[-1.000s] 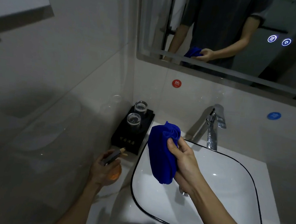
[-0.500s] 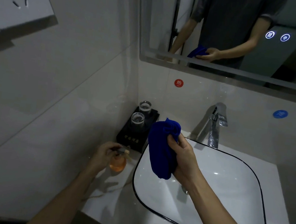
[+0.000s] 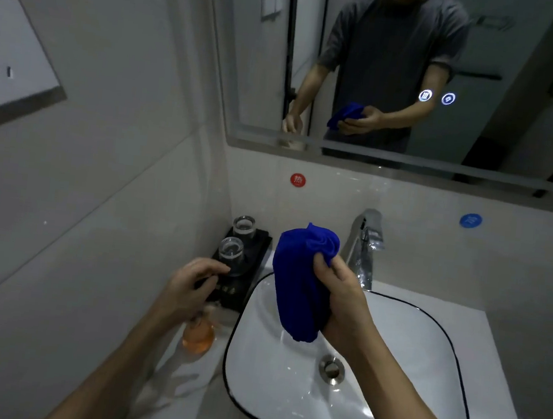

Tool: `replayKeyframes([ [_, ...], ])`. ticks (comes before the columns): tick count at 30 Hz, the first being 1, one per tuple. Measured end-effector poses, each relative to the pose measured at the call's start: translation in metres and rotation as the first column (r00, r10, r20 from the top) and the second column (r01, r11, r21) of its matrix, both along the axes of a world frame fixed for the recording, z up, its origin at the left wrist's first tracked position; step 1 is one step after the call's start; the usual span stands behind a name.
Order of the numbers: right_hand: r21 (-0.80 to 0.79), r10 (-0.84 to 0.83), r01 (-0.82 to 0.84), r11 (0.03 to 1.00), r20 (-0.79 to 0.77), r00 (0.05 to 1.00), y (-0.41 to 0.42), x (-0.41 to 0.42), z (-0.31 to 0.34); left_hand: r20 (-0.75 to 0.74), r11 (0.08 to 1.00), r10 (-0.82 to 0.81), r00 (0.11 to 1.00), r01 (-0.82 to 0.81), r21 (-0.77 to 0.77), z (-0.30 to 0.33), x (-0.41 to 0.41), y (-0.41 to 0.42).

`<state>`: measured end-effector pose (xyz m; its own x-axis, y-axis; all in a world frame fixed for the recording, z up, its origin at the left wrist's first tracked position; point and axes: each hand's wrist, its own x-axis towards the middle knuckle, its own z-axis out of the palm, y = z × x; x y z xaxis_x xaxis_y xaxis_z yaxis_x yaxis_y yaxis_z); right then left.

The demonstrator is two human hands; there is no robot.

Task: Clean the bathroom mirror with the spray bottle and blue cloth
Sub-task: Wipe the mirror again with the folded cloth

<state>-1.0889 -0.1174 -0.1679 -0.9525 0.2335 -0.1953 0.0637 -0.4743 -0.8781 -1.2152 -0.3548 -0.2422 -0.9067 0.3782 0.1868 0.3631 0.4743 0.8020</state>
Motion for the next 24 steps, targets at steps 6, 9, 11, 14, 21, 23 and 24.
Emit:
replayKeyframes([
  [6,-0.354,-0.062,0.024,0.935,-0.096,0.993,0.037,0.017,0.047,0.241,0.92,-0.158,0.958,0.054,0.388,0.098,0.051,0.091],
  [9,-0.51,-0.083,0.004,0.86,-0.132,0.988,0.055,0.027,0.06,0.325,0.913,-0.297,0.898,0.167,0.372,0.122,0.076,0.123],
  [11,-0.548,-0.092,-0.003,0.836,-0.147,0.985,0.065,0.032,0.065,0.338,0.913,-0.336,0.879,0.216,0.346,0.13,0.089,0.141],
  [14,-0.546,-0.143,0.036,0.837,-0.155,0.978,0.081,0.039,0.066,0.355,0.906,-0.337,0.872,0.197,0.375,0.136,0.102,0.163],
  [21,-0.594,-0.192,0.107,0.797,-0.08,0.978,0.103,0.047,0.066,0.392,0.864,-0.332,0.858,0.11,0.491,0.143,0.107,0.192],
  [23,-0.617,-0.199,0.117,0.778,-0.066,0.978,0.105,0.046,0.064,0.316,0.881,-0.287,0.904,0.119,0.458,0.148,0.109,0.198],
  [24,-0.625,-0.197,0.118,0.771,-0.058,0.979,0.106,0.046,0.063,0.275,0.89,-0.271,0.922,0.13,0.438,0.151,0.11,0.202],
])
